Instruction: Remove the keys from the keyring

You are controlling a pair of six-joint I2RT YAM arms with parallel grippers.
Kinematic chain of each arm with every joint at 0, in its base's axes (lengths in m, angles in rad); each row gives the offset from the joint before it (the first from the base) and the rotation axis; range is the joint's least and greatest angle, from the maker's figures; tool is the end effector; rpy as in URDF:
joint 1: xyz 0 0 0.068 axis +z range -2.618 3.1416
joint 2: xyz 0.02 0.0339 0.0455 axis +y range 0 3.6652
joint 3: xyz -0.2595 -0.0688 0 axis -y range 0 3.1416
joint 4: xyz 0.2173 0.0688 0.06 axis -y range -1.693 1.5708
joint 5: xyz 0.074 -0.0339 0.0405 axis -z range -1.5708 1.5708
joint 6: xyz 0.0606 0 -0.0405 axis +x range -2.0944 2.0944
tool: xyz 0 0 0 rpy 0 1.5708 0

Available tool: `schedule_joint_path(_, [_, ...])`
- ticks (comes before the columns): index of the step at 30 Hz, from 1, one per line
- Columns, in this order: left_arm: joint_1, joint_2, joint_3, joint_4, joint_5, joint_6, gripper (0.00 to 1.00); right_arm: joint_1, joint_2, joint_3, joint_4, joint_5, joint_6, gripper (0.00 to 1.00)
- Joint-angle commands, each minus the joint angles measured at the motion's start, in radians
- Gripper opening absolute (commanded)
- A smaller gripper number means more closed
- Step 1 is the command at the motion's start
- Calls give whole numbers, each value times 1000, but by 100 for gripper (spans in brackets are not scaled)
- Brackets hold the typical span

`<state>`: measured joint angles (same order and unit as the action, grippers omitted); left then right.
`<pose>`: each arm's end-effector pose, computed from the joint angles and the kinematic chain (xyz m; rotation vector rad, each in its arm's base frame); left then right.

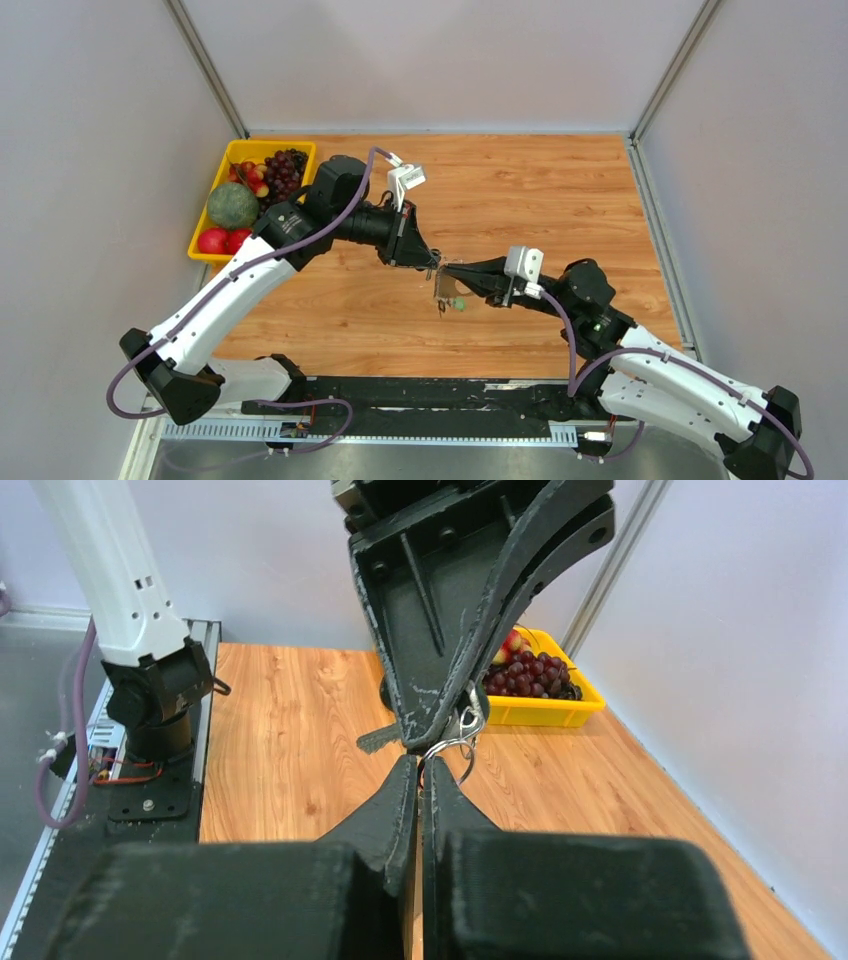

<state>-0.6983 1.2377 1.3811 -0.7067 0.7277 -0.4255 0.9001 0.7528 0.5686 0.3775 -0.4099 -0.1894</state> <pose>0.1598 -0.1868 0.3855 0.7803 2.1829 -1.3974 0.0945 0.1579 0.3350 -1.0322 1.0185 0.8682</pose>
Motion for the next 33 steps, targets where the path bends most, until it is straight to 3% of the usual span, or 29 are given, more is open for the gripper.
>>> schedule_joint_path(1, [12,-24,-8,16,18,-1,0,2,-38,-25,32,-95,-59,0])
schedule_joint_path(18, [4,-1,-184,157,131,-70,0,2,-68,-101,191,-129,-83,0])
schedule_joint_path(31, [-20,-9,-168,234,135,-95,0,2,-41,-118,212,-45,-21,0])
schedule_joint_path(33, [-19,-19,-159,231,129,-88,0,2,-42,-124,211,-30,-12,11])
